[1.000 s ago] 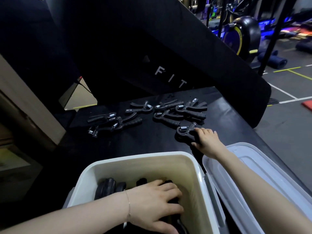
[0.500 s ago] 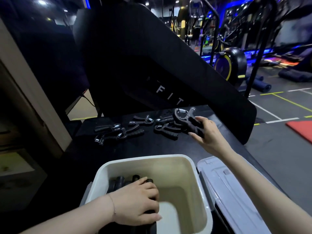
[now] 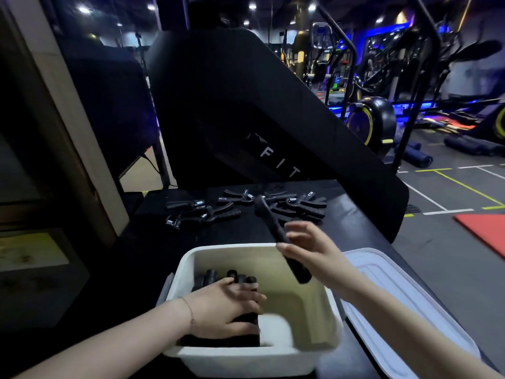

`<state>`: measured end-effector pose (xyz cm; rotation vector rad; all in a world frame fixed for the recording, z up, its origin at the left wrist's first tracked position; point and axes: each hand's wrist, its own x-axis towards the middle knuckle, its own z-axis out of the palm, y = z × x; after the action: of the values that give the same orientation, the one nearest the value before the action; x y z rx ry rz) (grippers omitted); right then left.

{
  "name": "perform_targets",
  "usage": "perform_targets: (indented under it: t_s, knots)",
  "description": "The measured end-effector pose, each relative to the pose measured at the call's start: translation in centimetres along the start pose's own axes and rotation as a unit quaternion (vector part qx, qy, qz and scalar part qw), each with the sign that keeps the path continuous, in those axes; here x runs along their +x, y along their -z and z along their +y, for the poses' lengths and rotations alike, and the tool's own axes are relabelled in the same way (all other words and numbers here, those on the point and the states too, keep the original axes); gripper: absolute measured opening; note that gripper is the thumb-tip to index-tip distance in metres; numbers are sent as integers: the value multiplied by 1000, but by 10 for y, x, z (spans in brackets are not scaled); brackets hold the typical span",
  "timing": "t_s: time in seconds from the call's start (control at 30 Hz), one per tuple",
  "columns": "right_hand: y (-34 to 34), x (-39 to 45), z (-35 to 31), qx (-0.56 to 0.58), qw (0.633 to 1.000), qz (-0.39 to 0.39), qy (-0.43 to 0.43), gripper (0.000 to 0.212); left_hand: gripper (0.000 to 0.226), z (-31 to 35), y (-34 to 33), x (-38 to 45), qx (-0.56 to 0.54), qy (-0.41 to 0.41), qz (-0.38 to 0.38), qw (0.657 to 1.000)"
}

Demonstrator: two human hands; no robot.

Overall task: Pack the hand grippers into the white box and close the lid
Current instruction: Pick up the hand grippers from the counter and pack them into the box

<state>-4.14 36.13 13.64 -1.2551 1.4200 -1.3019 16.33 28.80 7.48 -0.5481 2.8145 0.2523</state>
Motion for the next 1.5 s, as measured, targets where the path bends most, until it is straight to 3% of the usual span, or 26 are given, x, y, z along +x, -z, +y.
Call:
perform_targets:
  t_s: [0.1, 0.2, 0.27, 0.4, 0.63, 0.97, 1.13, 1.3, 1.43, 1.5]
  knots:
    - [-10, -10, 10, -16, 992, -27, -123, 43, 62, -1, 0, -3, 11, 1, 4, 1000]
    - [-15, -13, 19, -59, 972, -84, -211, 25, 64, 0, 2, -6, 12, -4, 17, 1000]
    - [-19, -15, 26, -78, 959, -93, -256, 26, 66, 0, 2, -7, 26, 2, 12, 1000]
    - [-30, -15, 38, -45, 941, -67, -328, 20, 69, 1, 3, -6, 48, 0, 8, 999]
    - [-52, -9, 45, -51, 906, -121, -403, 25, 86, -3, -1, -4, 80, -25, 3, 997]
    - [-47, 3, 43, -76, 892, -222, -386, 16, 63, -3, 1, -14, -19, -2, 46, 999]
    - [-45, 0, 47, -112, 900, -236, -350, 14, 49, -12, 0, -29, -30, 11, 54, 998]
    - [-44, -10, 47, -144, 905, -221, -333, 36, 58, -11, 0, -37, -22, 11, 39, 999]
    - [-43, -13, 47, -123, 909, -212, -336, 44, 40, -15, -1, -31, -47, 24, 70, 996]
    - [-43, -12, 46, -120, 913, -203, -334, 48, 54, -14, 0, -28, -50, 28, 88, 994]
